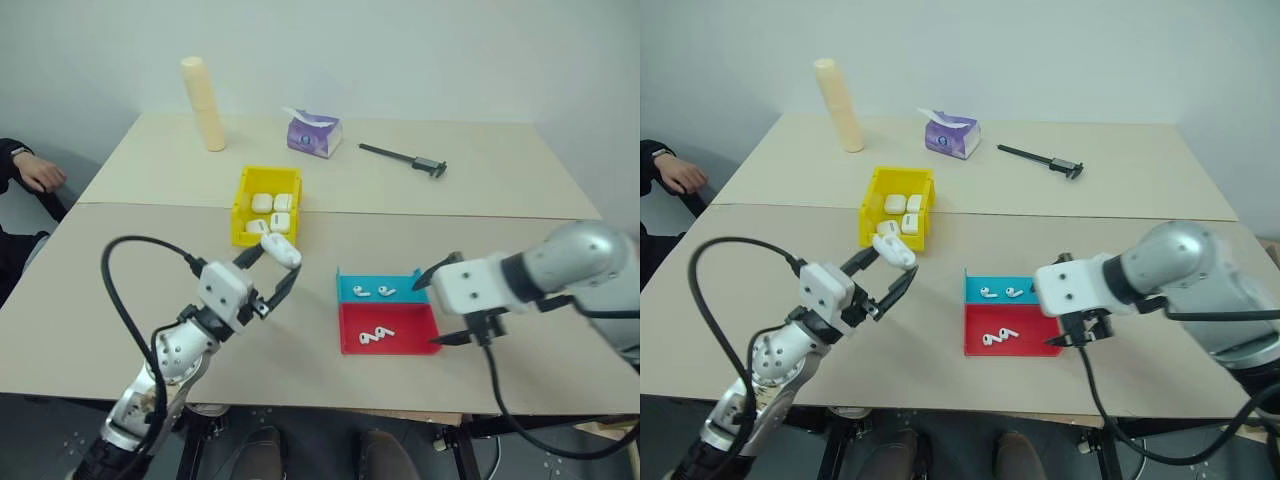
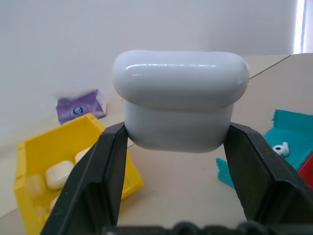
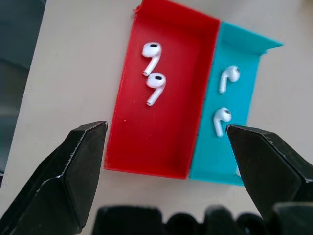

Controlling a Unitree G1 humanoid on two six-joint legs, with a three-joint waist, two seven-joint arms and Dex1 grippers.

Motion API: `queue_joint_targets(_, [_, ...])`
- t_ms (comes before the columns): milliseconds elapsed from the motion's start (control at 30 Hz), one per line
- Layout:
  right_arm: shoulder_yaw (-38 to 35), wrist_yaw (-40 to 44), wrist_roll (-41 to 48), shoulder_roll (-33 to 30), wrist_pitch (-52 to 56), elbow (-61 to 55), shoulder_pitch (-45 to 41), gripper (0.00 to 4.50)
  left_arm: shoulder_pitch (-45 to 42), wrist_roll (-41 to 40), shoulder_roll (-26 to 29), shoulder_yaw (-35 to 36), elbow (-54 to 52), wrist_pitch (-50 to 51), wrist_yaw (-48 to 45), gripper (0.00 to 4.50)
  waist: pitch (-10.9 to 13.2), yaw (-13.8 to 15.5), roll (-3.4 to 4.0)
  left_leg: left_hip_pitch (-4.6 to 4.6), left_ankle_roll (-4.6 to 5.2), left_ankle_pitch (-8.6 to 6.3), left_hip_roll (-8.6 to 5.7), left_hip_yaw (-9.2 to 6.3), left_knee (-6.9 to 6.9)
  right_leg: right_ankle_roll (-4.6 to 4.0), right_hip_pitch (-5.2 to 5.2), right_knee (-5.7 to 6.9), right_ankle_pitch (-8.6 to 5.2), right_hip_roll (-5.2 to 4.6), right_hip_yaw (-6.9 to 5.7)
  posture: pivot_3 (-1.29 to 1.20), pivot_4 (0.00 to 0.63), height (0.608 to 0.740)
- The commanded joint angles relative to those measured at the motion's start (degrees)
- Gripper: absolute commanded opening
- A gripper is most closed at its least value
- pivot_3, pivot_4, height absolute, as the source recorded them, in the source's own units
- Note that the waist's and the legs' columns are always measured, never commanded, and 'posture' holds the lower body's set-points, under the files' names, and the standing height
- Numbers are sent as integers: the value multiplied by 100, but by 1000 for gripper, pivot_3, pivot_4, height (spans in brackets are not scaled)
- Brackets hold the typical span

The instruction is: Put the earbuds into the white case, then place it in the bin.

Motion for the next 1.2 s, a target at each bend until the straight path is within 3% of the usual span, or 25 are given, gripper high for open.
queue_joint_targets(33, [320, 9, -378, 127, 511, -312, -300, 4102, 89, -25, -375, 113, 466, -1101, -648, 2716, -2, -2, 4, -11, 5, -3, 1, -5, 3, 1, -17, 10, 0, -1, 7, 0, 150, 740])
queue_joint_targets(200, [685, -94, -872, 327, 815, -264, -470, 2559, 151, -119, -724, 186, 649, -1459, -1123, 2716, -5, 4, 7, -45, 7, -2, -1, -5, 12, 6, -62, 27, 3, 0, 13, 0, 150, 740])
queue_joint_targets(700, [1517, -48, -1909, 1000, 1100, -174, -789, 2559, 362, -633, -764, 510, 370, -509, -1872, 2716, -19, -33, 23, -42, 8, -1, 3, -6, 12, 7, -66, 33, 3, 8, 16, 0, 150, 740])
queue_joint_targets(1200, [1884, -18, -2451, 1570, 1274, 49, -752, 2559, 716, -214, -879, 554, 88, -380, -1795, 2716, -19, -78, 23, -40, 7, -1, 5, -4, 12, 6, -66, 33, 3, 11, 15, 0, 150, 740])
